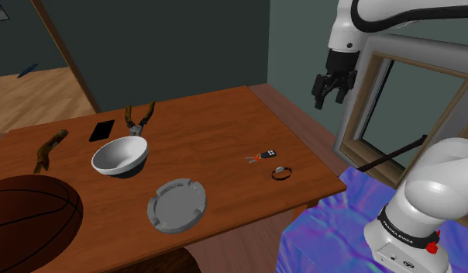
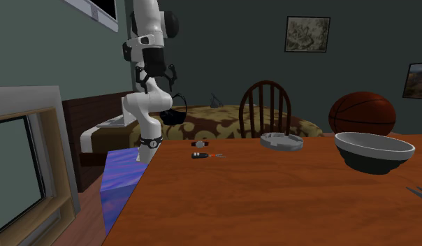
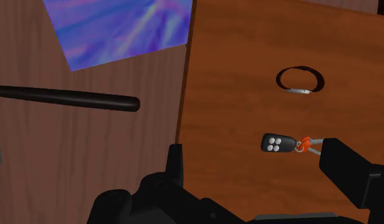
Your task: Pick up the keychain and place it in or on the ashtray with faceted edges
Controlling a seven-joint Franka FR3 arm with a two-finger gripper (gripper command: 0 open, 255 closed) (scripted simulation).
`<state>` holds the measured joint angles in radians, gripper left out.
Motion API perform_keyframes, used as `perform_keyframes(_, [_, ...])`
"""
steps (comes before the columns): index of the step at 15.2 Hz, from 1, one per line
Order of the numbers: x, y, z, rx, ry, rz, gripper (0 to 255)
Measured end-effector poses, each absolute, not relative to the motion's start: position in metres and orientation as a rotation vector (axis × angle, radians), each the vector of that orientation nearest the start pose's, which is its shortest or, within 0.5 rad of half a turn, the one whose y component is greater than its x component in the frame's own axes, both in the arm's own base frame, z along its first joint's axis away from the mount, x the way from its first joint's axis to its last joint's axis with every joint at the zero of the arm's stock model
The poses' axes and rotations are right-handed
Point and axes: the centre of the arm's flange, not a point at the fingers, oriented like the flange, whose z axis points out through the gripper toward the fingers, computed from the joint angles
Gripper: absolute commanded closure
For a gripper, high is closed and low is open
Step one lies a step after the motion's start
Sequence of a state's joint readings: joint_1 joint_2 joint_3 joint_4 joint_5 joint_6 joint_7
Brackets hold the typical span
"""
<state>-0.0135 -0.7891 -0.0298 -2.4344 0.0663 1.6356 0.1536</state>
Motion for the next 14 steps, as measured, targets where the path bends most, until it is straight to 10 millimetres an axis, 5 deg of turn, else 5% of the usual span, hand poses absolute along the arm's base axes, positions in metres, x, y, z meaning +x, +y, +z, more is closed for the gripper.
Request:
perform_keyframes(6, [0.33,0.025,0.524,-3.029,0.52,0.029,0])
perform_keyframes(14, [0.394,0.077,0.454,-2.949,0.982,0.036,0])
